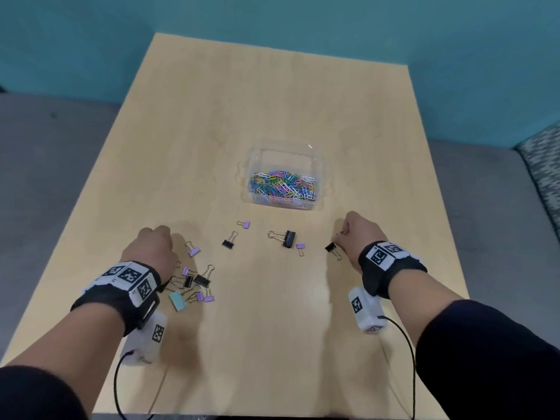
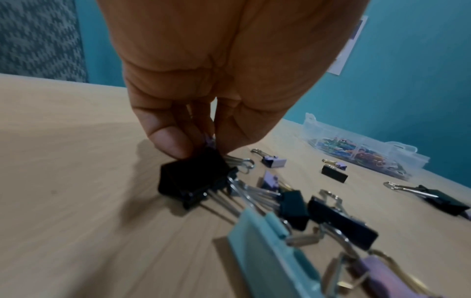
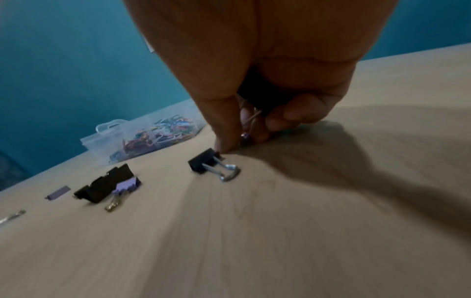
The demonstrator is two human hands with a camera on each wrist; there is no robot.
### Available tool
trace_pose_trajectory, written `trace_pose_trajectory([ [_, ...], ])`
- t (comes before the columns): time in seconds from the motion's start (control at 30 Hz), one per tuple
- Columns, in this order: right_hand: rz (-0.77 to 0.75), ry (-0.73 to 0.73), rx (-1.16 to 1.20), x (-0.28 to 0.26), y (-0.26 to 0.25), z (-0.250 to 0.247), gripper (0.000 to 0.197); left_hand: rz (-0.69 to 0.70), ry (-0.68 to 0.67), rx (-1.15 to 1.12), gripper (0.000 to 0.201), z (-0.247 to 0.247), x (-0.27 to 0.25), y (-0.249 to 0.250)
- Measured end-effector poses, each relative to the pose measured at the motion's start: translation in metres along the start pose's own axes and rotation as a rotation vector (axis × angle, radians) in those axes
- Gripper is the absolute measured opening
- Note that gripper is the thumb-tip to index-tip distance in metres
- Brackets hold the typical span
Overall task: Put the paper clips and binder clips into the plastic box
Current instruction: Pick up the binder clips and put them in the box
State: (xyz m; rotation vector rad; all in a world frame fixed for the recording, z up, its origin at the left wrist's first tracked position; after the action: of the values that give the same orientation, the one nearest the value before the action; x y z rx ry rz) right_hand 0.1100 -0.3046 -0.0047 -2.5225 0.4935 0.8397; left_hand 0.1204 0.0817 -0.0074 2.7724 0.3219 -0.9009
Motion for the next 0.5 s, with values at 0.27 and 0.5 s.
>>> trace_pose_trajectory([
  [0.27,0.013,-0.062,-0.071,0.005,-0.003,-0.003,0.020,0.036,0.029,-0.109,0.008,0.001,-0.002,-0.005],
  [0.5,-0.029,-0.009,0.857,-0.004,0.019,0.005,0.014,-0.007,0.098,-1.166,0.018,0.002,-0.013,-0.043],
])
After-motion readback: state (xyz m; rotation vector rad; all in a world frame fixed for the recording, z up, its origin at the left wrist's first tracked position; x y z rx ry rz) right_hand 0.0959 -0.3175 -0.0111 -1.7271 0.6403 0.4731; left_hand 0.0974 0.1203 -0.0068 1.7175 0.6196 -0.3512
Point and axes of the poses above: each hand's wrist, its own x-axis towards the middle knuckle, its own z-axis out of the palm, y = z × x, the point moved 3 cm from there along x, towards the middle knuckle, and after that the axes turned 12 degrees about -y, right-handed, at the moved point
